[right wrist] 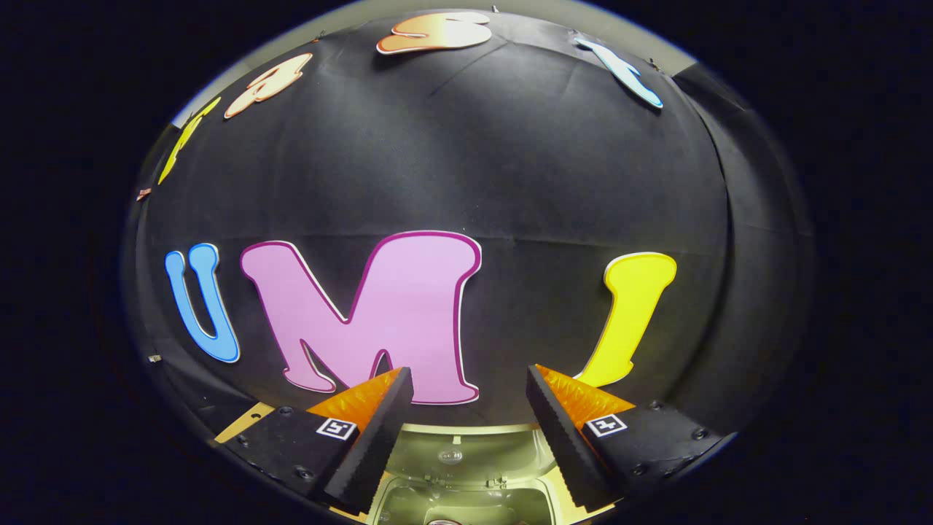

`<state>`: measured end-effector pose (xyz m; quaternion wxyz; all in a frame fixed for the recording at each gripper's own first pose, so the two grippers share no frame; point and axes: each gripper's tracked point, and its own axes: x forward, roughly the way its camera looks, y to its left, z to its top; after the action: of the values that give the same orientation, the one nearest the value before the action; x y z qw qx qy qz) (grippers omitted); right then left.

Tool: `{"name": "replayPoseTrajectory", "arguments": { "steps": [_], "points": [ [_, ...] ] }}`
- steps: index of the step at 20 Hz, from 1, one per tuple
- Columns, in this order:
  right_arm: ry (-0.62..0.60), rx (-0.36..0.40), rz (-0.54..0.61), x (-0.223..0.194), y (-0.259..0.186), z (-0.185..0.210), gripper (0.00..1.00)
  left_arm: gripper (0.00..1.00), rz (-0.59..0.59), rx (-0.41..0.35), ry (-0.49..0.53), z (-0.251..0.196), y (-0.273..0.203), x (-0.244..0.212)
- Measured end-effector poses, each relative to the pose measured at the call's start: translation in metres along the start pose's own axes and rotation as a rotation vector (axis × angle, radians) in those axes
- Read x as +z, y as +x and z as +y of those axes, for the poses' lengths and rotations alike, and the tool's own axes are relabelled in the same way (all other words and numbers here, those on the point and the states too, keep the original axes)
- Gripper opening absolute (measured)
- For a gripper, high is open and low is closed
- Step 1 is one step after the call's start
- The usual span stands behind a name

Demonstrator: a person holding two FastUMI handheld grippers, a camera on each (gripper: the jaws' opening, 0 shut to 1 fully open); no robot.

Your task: Press the lid of the desktop garbage bin to open it, pick up the crumpled paper on the desktop and throw it into the bin, then pick up the pop can on the desktop and drop it into the bin, and finally close the garbage bin lid.

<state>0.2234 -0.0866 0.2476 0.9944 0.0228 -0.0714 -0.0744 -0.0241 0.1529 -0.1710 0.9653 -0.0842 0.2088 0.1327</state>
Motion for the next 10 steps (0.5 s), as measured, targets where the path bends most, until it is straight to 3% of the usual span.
{"name": "replayPoseTrajectory", "arguments": {
  "steps": [3, 10],
  "points": [
    [0.013, 0.013, 0.062, -0.015, 0.005, 0.003, 0.98, 0.96, -0.003, 0.013, -0.006, 0.005, -0.004, -0.002],
    [-0.008, 0.025, 0.083, -0.02, -0.013, 0.004, 0.99, 0.96, -0.006, 0.007, -0.008, 0.003, -0.005, -0.004]
  ]
}}
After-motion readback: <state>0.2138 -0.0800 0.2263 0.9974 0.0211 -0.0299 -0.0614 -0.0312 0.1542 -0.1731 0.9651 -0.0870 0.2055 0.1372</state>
